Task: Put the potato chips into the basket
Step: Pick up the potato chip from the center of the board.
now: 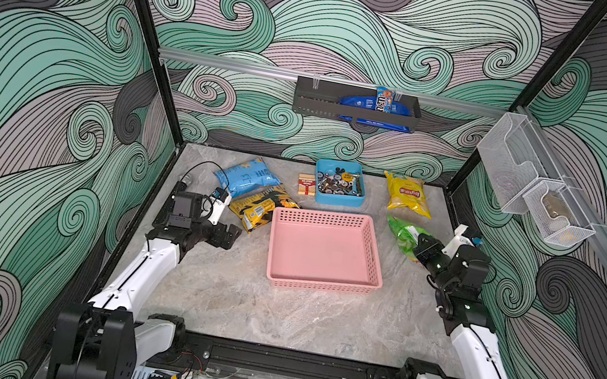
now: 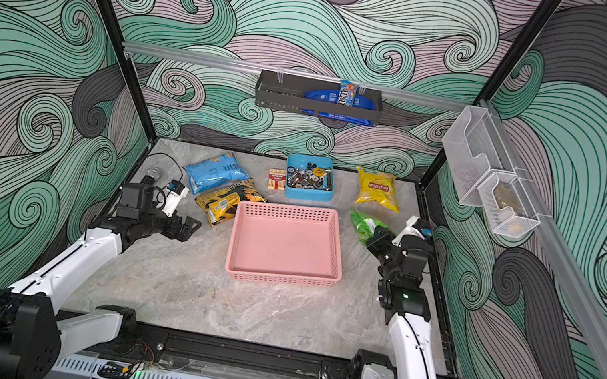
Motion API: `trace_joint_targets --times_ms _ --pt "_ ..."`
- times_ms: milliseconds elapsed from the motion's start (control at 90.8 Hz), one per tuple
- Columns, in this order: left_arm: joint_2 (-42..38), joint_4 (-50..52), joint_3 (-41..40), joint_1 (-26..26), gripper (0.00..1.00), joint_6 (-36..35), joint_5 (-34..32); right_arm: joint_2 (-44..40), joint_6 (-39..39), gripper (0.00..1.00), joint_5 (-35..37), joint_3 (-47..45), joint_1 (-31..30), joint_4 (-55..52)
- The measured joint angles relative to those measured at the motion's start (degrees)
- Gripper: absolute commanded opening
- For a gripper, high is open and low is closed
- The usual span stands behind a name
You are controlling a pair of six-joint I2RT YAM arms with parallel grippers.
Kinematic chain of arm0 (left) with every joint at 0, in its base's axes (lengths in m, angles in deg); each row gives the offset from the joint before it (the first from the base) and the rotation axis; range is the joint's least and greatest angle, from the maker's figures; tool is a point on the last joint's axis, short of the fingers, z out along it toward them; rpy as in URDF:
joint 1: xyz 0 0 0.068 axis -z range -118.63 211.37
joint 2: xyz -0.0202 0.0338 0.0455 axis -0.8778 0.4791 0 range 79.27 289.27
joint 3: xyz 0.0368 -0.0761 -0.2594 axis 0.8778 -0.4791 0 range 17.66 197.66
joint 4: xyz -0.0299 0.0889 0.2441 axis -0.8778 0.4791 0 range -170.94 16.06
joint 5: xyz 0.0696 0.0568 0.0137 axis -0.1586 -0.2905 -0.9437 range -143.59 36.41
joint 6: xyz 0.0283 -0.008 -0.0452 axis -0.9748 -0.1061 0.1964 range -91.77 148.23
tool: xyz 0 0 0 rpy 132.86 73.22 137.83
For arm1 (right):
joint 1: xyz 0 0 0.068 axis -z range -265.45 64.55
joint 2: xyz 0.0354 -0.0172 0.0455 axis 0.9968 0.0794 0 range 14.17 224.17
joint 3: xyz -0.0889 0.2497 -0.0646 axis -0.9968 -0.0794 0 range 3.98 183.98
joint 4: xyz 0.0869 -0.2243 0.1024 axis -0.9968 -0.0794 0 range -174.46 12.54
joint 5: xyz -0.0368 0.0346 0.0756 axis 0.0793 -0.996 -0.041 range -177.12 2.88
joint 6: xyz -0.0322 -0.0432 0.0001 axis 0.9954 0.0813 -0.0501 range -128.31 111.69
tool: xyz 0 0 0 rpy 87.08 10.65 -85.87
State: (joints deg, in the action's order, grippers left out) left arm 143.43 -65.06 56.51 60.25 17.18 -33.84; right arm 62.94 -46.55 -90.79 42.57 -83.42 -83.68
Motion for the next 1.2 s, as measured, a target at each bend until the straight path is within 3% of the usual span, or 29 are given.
trace_joint_targets --times_ms 209,451,771,980,1200 --pt "0.0 0.0 0.0 -0.2 0.98 0.0 0.0 1.4 1.7 0.0 -1.2 8.7 -8.1 -2.6" --pt "0.0 1.8 1.0 -0.2 0.98 -0.9 0.2 7.0 2.7 0.0 -12.0 16.5 -17.1 -3.0" --pt "-2.2 17.3 21.4 1.1 0.99 -10.1 8.0 11.9 2.7 0.0 -22.7 18.0 -29.0 -3.4" --pt "-2.2 27.3 31.2 13.0 0.99 -14.9 9.9 14.8 2.5 0.0 -25.3 18.0 -33.0 -3.5" --pt "0.9 30.6 32.9 24.7 0.98 -16.9 7.6 15.5 2.1 0.0 -27.3 18.0 -33.9 -3.5"
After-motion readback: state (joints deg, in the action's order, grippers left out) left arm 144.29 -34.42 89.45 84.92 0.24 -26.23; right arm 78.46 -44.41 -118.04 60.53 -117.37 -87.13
